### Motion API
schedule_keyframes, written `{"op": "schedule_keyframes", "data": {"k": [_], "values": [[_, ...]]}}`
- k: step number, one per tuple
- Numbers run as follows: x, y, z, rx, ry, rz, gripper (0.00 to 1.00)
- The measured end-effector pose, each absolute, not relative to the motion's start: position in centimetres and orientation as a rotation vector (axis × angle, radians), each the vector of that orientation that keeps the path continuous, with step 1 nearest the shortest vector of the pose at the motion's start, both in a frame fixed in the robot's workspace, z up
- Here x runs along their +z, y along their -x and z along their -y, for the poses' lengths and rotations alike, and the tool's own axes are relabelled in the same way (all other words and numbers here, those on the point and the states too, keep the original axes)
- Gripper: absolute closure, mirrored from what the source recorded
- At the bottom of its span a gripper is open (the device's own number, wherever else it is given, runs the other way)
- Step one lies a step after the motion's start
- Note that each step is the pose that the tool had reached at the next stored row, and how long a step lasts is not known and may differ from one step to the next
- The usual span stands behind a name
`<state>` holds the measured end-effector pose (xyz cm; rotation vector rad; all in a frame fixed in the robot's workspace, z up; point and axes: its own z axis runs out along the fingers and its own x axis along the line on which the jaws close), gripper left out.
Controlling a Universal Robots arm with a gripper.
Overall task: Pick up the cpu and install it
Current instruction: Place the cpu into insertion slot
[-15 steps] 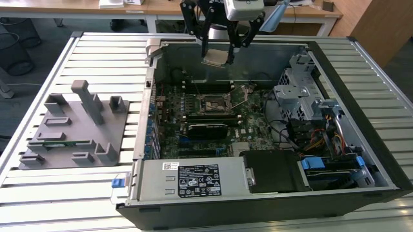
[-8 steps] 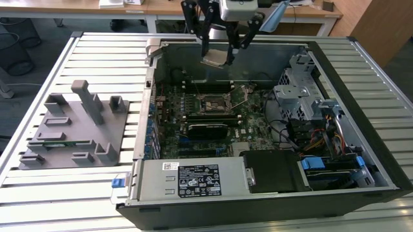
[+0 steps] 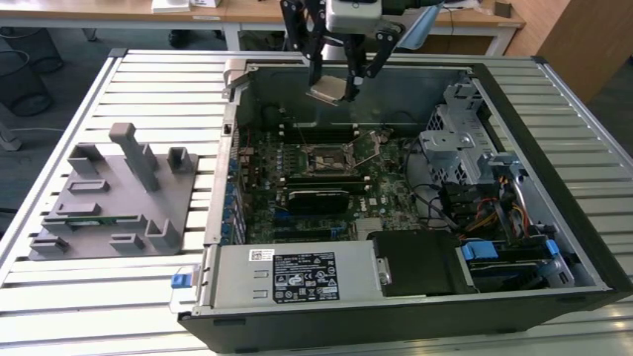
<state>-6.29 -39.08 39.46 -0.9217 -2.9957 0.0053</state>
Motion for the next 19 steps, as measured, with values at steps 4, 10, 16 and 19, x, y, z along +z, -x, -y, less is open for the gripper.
{"op": "schedule_keyframes", "data": {"k": [4,10,16,19], "values": [[39.41,6.29,38.98,0.005,0.985,2.976,0.46],[39.29,6.29,38.88,0.005,1.092,2.938,0.46],[39.18,6.29,38.78,0.005,1.179,2.904,0.46],[39.13,6.29,38.75,0.005,1.203,2.894,0.46]]}}
